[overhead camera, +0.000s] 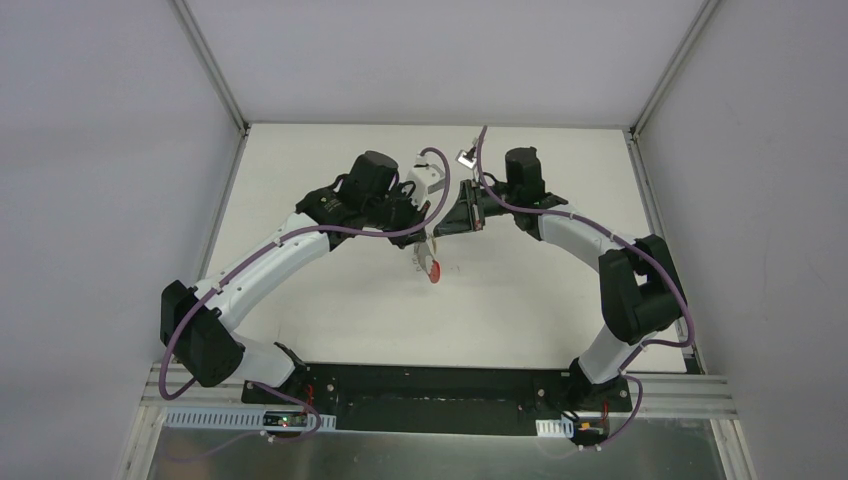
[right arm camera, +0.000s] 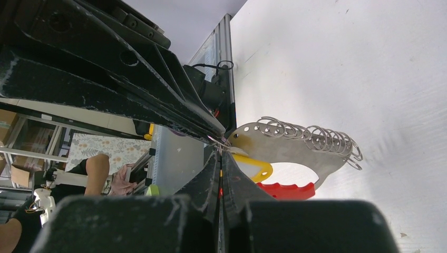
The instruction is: Put the keys on the keyring
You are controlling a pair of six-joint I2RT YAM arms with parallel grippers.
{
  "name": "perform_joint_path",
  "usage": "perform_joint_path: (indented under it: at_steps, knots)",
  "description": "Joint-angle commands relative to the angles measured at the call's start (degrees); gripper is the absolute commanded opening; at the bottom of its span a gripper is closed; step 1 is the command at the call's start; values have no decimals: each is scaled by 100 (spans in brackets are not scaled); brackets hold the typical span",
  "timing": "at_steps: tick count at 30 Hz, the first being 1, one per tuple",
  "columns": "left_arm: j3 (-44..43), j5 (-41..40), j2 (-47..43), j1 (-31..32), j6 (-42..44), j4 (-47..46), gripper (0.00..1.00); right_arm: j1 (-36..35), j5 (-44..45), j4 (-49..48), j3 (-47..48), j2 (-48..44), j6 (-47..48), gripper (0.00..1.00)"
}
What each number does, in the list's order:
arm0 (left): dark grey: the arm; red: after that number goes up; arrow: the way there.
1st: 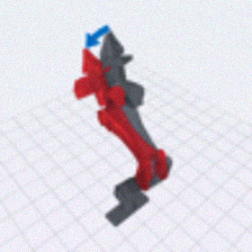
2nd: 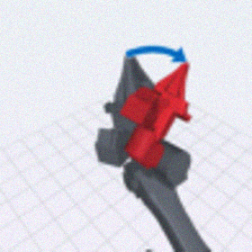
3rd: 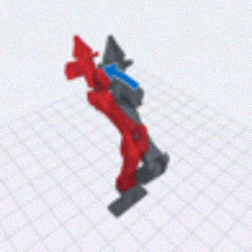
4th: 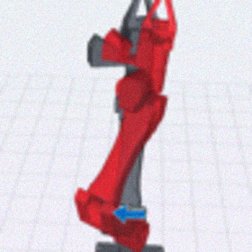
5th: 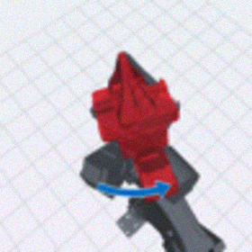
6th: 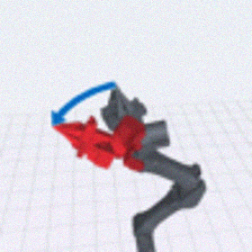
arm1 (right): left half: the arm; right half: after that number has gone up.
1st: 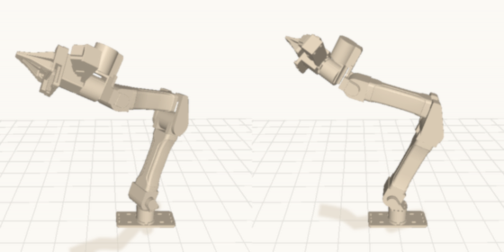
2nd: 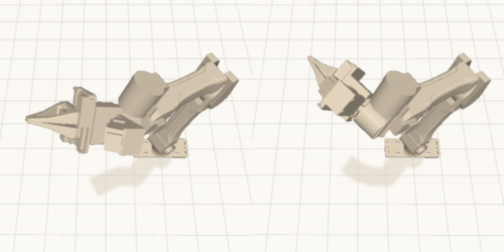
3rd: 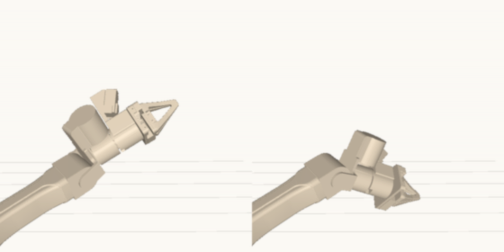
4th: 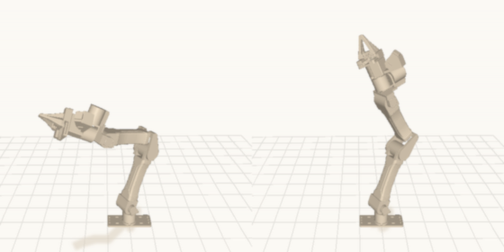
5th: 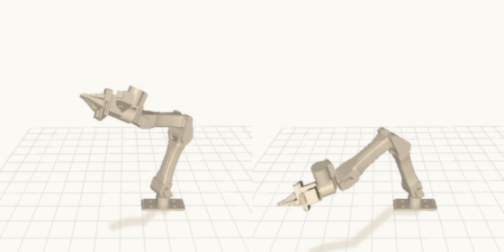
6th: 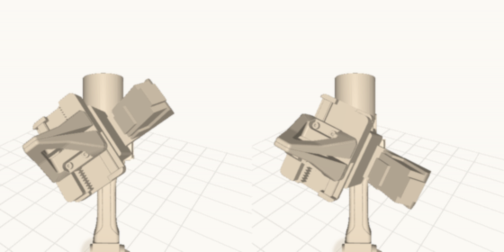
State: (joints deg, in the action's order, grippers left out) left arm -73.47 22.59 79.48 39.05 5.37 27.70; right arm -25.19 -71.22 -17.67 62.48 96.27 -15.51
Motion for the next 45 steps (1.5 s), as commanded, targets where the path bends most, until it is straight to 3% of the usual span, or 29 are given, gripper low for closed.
perform_joint_path:
  at_steps: [1,29,45]
  knots:
    - [-3,272,-143,68,41,-169,0,35,73,47,267,-64,259,0]
    - [73,100,-216,61,-4,-321,0,-178,299,836,361,91,1007,0]
    - [278,581,-362,-90,44,-608,0,-204,167,835,370,86,1044,5]
